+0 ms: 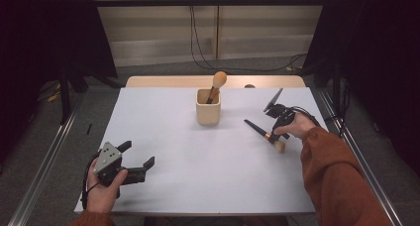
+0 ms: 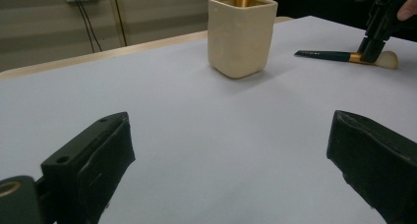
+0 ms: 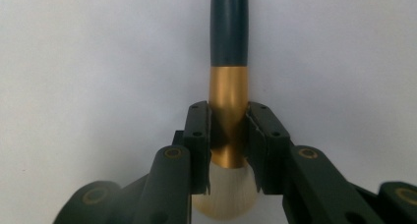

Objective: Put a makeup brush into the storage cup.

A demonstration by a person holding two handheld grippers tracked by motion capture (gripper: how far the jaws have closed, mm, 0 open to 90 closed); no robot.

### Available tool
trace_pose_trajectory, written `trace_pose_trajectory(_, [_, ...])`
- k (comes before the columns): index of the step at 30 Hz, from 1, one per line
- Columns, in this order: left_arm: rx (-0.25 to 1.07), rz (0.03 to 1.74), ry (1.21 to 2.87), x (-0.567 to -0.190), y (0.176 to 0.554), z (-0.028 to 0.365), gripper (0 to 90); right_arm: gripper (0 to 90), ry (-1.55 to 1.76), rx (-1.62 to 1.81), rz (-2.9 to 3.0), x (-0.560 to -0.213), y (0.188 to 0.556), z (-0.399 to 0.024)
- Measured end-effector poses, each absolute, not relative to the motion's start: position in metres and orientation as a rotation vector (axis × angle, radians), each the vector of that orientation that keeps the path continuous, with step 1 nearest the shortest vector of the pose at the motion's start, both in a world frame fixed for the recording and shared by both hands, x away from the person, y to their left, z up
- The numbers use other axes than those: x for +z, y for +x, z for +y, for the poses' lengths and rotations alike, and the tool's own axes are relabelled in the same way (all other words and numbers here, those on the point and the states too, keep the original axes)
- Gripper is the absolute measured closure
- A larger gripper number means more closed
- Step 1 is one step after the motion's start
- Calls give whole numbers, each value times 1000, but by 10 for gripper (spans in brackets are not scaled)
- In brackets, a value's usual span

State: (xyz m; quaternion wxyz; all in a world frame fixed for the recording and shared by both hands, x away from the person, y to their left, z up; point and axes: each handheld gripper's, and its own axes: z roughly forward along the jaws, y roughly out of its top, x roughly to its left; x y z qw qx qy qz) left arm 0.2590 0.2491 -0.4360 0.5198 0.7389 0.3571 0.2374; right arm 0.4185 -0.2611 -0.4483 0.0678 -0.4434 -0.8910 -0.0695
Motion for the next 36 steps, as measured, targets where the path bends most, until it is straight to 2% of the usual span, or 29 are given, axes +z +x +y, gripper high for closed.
trace_pose_trajectory(20, [566,849,1782,-436,260,249,36,733,-1325,-78,-2782,-448,413,-244])
trace_pose_trajectory(36, [573,851,1779,-436,259,249,36,735,-1419,-368,-2742,-430,399,-272])
